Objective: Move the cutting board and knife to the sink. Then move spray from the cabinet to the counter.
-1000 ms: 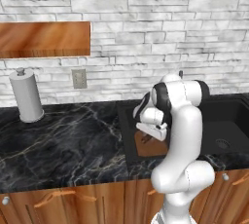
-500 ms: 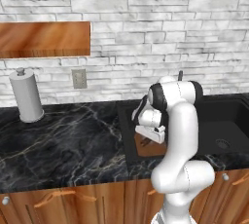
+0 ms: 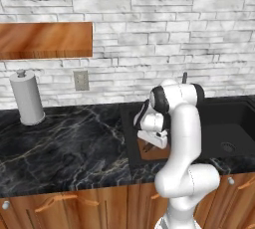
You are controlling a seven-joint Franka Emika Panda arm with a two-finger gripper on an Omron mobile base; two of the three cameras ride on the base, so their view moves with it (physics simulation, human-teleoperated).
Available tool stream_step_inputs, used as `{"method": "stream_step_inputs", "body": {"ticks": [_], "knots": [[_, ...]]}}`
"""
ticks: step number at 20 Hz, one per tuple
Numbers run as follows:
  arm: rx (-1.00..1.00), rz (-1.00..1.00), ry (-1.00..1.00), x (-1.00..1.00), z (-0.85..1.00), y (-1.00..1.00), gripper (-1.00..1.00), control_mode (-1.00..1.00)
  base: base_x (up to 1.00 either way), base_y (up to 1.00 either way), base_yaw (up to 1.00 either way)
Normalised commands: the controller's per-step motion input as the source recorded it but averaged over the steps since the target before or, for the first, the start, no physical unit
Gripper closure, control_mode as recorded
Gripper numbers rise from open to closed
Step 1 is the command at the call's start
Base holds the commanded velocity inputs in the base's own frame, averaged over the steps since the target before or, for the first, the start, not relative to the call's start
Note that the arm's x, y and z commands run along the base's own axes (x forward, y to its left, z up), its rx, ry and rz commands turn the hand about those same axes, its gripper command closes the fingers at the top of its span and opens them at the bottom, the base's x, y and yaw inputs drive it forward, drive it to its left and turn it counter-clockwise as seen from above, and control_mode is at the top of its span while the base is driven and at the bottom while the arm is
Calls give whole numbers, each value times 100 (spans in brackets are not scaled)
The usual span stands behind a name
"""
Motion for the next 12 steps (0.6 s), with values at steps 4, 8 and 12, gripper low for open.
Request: {"method": "stream_step_inputs", "body": {"ticks": [4,8,12], "knots": [[0,0,6,3,-23,0,100,-100,0,0,0],[0,0,1,-2,-24,0,100,-100,0,0,0],[0,-1,-1,-10,-10,-1,-100,-100,0,0,0]]}}
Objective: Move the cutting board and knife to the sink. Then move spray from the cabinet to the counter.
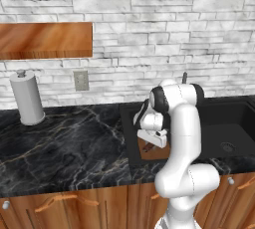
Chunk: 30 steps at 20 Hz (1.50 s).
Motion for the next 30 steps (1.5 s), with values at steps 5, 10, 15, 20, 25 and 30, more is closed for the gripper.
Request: {"method": "stream_step_inputs", "body": {"ticks": [5,10,15,20,25,30], "knots": [[-2,-2,-1,-8,15,0,-100,-100,0,0,0],[-1,-5,-1,-13,35,0,-100,-100,0,0,0],[0,-7,-3,-27,43,-2,-100,-100,0,0,0],[-3,-2,-6,-38,42,-1,-100,-100,0,0,0],[-5,1,-2,-34,48,0,-100,-100,0,0,0],[-2,0,-1,-34,56,0,-100,-100,0,0,0]]}}
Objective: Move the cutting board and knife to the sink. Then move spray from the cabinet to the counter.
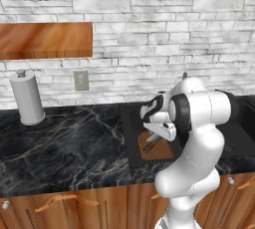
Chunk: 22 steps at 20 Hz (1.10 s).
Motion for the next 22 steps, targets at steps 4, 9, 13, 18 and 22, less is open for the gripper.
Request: {"method": "stream_step_inputs", "body": {"ticks": [4,9,13,18,22], "knots": [[0,1,0,-39,53,0,-100,-100,0,0,0],[0,6,0,-44,47,0,-100,-100,0,0,0],[0,10,0,-43,39,0,-100,-100,0,0,0],[0,15,0,-40,36,0,-100,-100,0,0,0],[0,20,0,-38,31,0,-100,-100,0,0,0]]}}
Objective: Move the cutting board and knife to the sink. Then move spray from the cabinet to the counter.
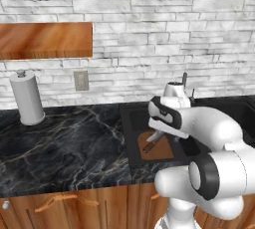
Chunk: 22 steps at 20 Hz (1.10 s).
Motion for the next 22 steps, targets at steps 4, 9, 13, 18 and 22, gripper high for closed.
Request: {"method": "stream_step_inputs", "body": {"ticks": [4,9,13,18,22], "knots": [[0,23,0,-40,22,0,-100,-100,0,0,0],[0,23,0,-42,17,0,-100,-100,0,0,0],[0,17,0,-35,23,0,-100,-100,0,0,0],[0,9,0,-35,19,0,-100,-100,0,0,0],[0,2,0,-26,7,0,-100,-100,0,0,0]]}}
